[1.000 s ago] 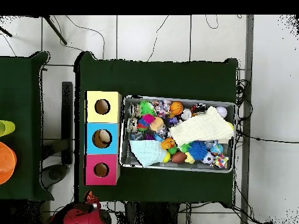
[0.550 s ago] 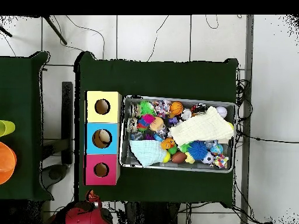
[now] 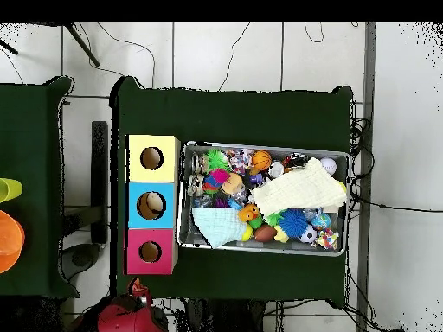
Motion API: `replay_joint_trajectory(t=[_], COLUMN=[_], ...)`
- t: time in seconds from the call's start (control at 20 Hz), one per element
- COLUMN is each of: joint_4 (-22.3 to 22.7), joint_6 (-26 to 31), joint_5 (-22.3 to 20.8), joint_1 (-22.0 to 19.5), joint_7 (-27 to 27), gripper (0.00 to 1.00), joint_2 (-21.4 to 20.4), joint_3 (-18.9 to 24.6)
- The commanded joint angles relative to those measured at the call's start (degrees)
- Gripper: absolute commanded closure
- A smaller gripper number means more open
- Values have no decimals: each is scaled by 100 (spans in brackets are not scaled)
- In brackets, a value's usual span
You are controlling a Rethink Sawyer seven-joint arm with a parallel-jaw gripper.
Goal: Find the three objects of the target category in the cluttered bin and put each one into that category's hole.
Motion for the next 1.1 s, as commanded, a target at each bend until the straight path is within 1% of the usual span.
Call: replay_joint_trajectory(t=[0.05, 0.25, 0.55, 0.85, 1.0, 1.1], joint_4=[-798, -894, -1087, -1085, -975, -883], joint_6=[514, 256, 166, -483, -633, -486], joint_5=[273, 271, 294, 210, 141, 130], joint_1=[-162, -149, -134, -185, -253, -308], joint_7=[971, 1015, 1044, 1081, 1067, 1019], gripper=[100, 100, 100, 100, 100, 100], joint_2=[-71, 188, 434, 991, 985, 790], joint_3=[-2, -30, -38, 44, 95, 151])
